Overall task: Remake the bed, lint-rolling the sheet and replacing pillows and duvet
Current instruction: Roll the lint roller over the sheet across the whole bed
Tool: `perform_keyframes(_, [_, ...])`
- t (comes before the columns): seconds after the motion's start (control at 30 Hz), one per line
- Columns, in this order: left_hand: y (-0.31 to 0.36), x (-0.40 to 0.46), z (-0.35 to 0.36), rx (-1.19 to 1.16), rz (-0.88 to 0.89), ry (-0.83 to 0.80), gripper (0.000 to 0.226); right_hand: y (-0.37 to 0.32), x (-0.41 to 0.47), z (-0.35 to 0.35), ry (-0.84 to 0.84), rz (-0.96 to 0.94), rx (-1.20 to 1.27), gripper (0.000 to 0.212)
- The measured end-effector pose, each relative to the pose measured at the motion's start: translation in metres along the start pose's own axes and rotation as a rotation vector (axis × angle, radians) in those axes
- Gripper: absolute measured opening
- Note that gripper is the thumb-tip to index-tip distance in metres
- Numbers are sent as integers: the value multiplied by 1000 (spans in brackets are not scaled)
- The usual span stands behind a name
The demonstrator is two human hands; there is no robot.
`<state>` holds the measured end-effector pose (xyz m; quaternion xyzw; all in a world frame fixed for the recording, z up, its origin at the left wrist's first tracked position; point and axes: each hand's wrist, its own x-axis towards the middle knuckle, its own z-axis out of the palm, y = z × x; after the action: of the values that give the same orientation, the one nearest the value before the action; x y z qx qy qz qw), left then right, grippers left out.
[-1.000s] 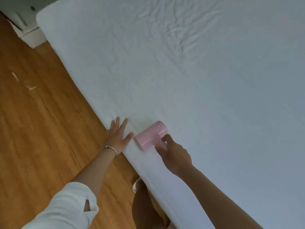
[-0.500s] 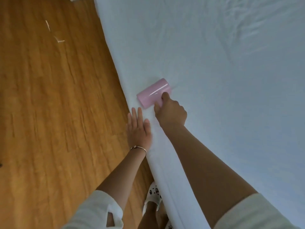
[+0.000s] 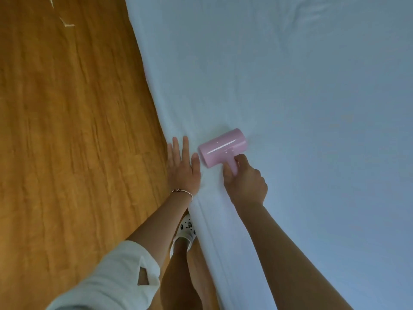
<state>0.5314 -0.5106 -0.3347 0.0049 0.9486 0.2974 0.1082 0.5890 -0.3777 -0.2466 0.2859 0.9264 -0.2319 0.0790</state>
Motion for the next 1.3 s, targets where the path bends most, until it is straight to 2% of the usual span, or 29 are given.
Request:
perform_keyframes(0.13, [9,-84,28,75,102,0,57,61,-80,-4,10,34,56,28])
perform_keyframes(0.4, [19,-266,67,-74,-51,-51,54,207,-261,-11,-38,131,145,32])
perform_keyframes(0.67, [16,-416,100,81,45,-238,51,272,-344,-25,-79,214,140,33])
perform_keyframes(0.87, [24,-431,80,140,47,-359,66,282,-377,-50,-160,278,31,27])
perform_keyframes(1.03, [49,-407,58,170,-22,-361,52,286,-374,-70,-245,311,-36,23])
perform_keyframes(1.13, [65,-393,49,188,-29,-339,49,289,-368,-87,-275,322,67,23])
perform_keyframes(1.3, [98,-341,42,178,81,-267,51,264,-321,-118,-201,240,224,25])
